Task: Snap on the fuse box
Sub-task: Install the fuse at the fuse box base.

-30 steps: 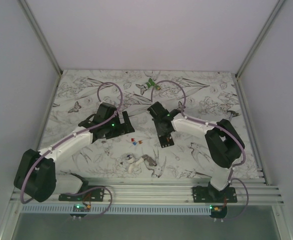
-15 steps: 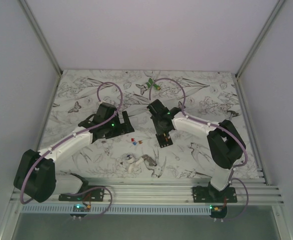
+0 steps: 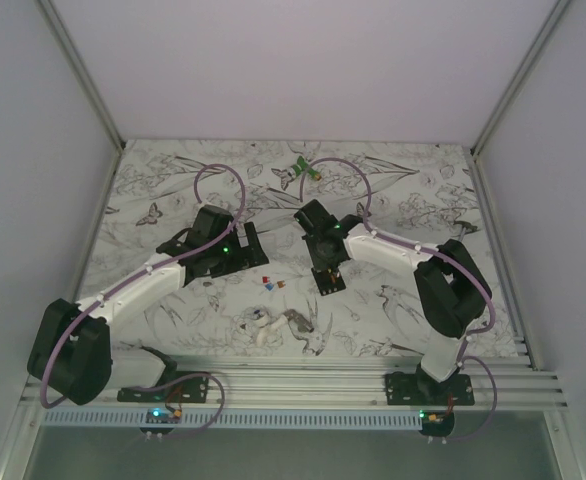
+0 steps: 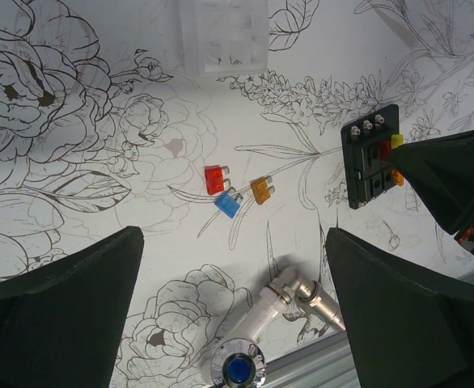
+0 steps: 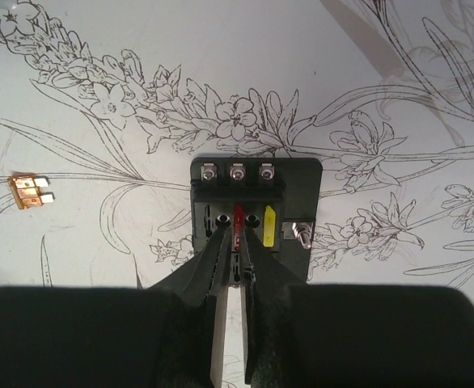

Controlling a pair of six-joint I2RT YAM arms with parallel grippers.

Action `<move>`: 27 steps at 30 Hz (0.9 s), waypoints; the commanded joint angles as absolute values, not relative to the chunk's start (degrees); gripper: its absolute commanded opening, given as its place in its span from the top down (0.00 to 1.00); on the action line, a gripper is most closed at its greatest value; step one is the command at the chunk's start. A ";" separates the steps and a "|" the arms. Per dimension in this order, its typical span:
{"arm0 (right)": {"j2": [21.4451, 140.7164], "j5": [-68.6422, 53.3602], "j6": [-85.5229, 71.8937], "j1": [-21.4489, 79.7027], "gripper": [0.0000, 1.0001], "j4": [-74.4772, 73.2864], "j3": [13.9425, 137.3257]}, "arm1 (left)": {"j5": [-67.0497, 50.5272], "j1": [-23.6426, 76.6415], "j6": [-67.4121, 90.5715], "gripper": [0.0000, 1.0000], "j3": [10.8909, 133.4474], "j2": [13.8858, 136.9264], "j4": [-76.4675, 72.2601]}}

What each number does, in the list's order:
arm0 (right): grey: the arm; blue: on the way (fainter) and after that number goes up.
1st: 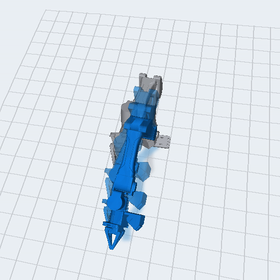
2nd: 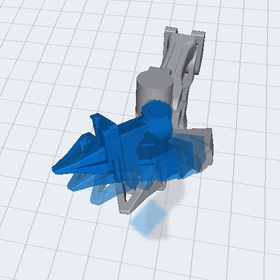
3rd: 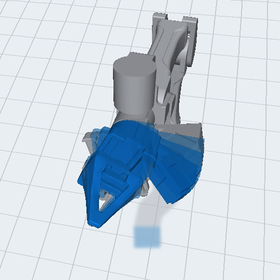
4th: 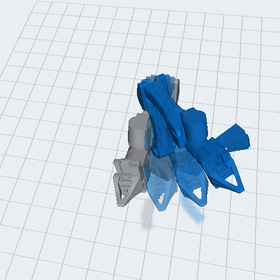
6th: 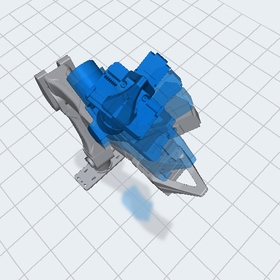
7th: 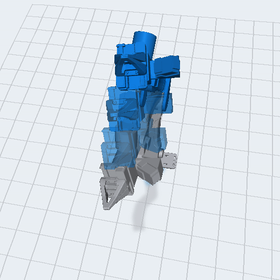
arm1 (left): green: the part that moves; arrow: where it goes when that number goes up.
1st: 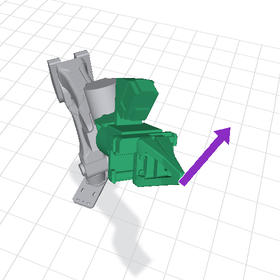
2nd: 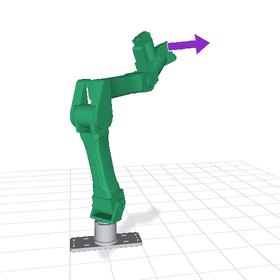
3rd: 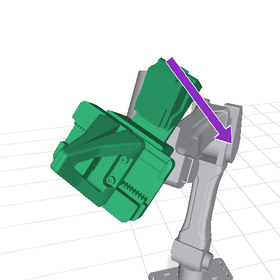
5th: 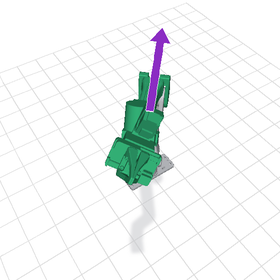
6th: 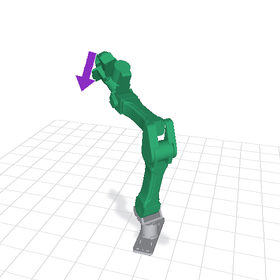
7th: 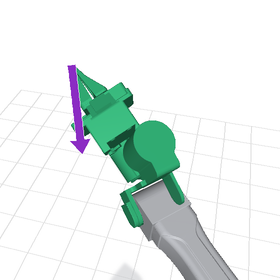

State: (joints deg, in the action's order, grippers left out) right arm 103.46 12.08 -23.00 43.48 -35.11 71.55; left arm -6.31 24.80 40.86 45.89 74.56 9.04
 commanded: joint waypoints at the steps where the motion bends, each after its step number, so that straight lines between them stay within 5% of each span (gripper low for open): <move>1: 104.51 12.45 -24.31 43.89 0.86 -36.17 72.67 | -5.89 24.96 39.90 0.01 45.80 74.59 10.26; 11: 107.26 12.69 -24.74 43.87 1.00 -37.19 72.51 | -5.84 24.96 39.88 0.01 45.70 74.62 10.29; 27: 113.27 11.13 -26.41 44.07 1.00 -42.02 65.90 | -5.43 24.96 39.73 0.01 45.54 74.44 10.30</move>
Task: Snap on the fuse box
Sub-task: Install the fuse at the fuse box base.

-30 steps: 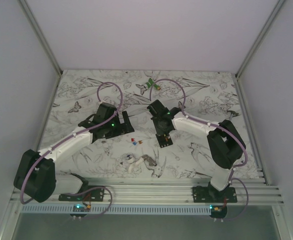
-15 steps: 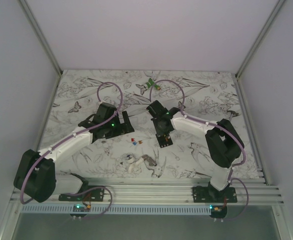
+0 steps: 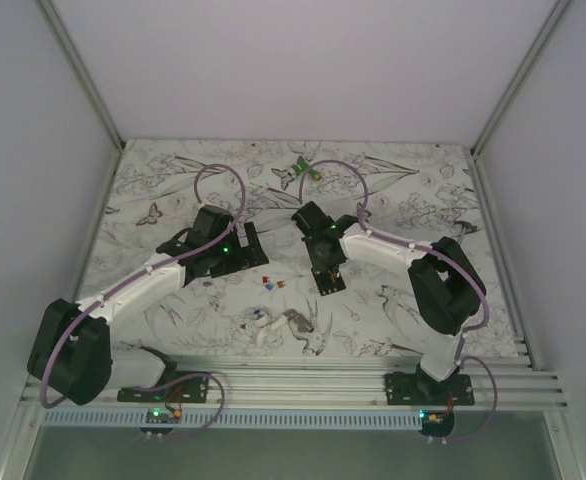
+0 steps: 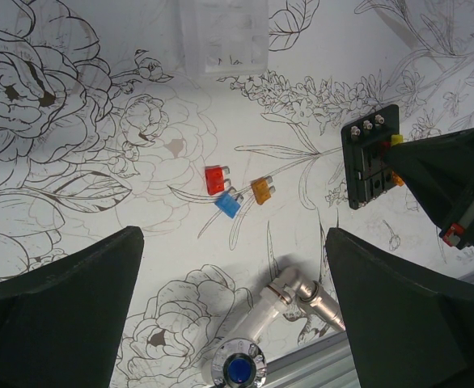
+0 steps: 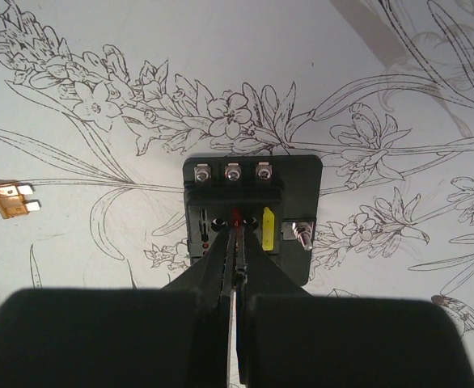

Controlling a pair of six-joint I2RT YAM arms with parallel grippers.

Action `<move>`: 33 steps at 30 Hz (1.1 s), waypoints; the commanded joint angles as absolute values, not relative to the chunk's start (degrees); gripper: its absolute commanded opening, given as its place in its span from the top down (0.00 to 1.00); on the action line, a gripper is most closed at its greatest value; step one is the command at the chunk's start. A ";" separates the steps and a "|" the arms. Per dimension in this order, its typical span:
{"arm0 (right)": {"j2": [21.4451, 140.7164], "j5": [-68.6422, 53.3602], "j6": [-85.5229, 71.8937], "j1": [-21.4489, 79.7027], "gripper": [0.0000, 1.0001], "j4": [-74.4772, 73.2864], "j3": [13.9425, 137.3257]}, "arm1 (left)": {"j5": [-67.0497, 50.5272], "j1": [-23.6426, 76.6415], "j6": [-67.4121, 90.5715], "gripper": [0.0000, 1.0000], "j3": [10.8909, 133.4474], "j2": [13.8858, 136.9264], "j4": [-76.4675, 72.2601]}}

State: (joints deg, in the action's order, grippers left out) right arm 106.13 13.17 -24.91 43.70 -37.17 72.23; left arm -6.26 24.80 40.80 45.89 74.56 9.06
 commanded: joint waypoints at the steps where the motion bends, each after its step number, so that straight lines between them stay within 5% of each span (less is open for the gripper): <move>1: 113.74 10.89 -26.42 44.24 1.00 -41.68 65.37 | -5.36 24.96 39.75 0.01 45.53 74.44 10.30; 14: 105.13 12.47 -22.80 45.65 1.00 -37.45 69.23 | -5.47 24.96 40.12 0.01 45.27 74.51 10.52; 24: 96.29 5.06 -16.64 47.33 0.70 -27.11 67.43 | -3.97 24.88 39.92 0.05 45.49 75.16 13.40; 33: 102.74 -5.26 -3.67 50.31 0.59 -16.51 68.46 | -6.06 19.04 43.59 0.05 43.70 75.70 14.76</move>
